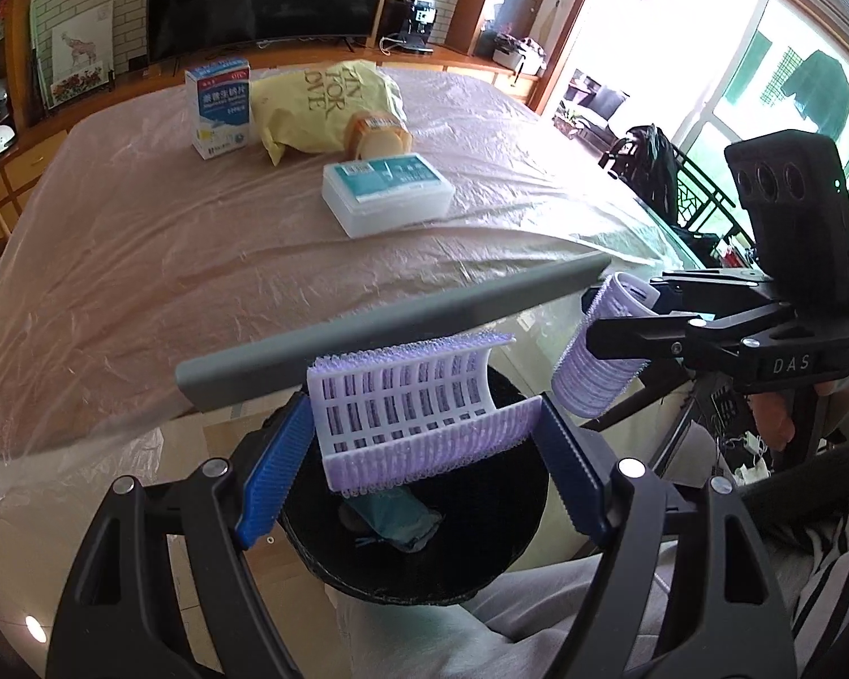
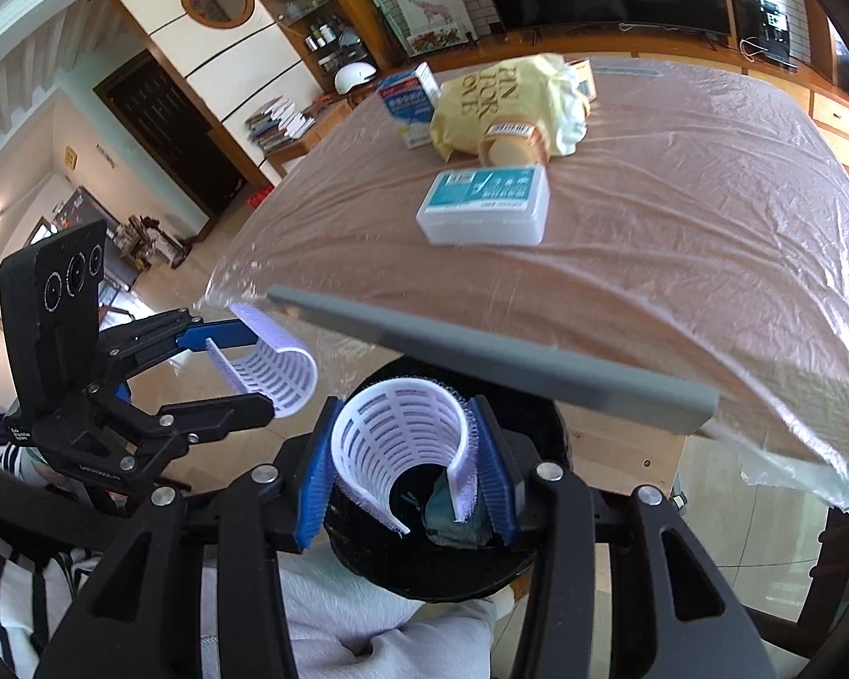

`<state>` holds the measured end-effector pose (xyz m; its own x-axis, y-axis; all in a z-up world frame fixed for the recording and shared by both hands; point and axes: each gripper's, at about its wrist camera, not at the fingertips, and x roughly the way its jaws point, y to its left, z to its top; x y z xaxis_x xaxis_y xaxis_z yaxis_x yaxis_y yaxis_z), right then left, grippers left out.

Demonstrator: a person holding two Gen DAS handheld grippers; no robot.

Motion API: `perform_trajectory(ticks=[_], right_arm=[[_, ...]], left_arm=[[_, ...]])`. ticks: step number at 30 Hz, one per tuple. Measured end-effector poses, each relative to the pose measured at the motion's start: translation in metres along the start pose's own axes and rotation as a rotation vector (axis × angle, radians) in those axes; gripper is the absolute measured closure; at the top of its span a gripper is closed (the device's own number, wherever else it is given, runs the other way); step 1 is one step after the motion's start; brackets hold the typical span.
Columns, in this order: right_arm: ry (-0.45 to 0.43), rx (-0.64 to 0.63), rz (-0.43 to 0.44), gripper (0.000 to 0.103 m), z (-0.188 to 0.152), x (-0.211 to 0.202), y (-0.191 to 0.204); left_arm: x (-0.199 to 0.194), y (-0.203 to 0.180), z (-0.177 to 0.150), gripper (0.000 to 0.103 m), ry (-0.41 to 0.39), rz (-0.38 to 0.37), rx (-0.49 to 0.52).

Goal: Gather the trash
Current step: 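Carry both hair-roller pieces with both tools over the black bin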

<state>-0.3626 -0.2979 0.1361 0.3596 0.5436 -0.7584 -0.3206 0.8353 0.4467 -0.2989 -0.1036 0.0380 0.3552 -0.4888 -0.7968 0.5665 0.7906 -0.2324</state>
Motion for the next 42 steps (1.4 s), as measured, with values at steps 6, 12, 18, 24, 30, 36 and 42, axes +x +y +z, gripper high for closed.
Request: perform_trajectory(ticks=[6,12,18,24,30,36,42], right_arm=[[0.042,-0.011,-0.011,0.059,-0.012,0.014,0.003],[0.07,-0.018,-0.027,0.059,-0.018,0.025,0.004],[0.09,-0.027,-0.044,0.059,-0.02,0.035,0.002],[0.103,-0.029,-0.054,0.059,-0.022,0.044,-0.001],[0.112,-0.032,-0.065,0.059,-0.021,0.054,-0.003],[0.122,-0.04,-0.079,0.059,-0.023,0.06,-0.002],[0.13,-0.039,-0.084,0.059,-0.023,0.063,-0.004]], left_arm=[[0.01,-0.002,-0.012,0.023,0.039,0.0,0.007],[0.021,-0.002,-0.024,0.024,0.073,0.007,0.004],[0.03,0.0,-0.031,0.023,0.104,0.016,0.01],[0.04,-0.001,-0.035,0.023,0.127,0.025,0.017],[0.051,-0.003,-0.035,0.023,0.147,0.032,0.031],[0.06,-0.005,-0.034,0.023,0.154,0.039,0.04],[0.066,-0.005,-0.033,0.023,0.159,0.044,0.04]])
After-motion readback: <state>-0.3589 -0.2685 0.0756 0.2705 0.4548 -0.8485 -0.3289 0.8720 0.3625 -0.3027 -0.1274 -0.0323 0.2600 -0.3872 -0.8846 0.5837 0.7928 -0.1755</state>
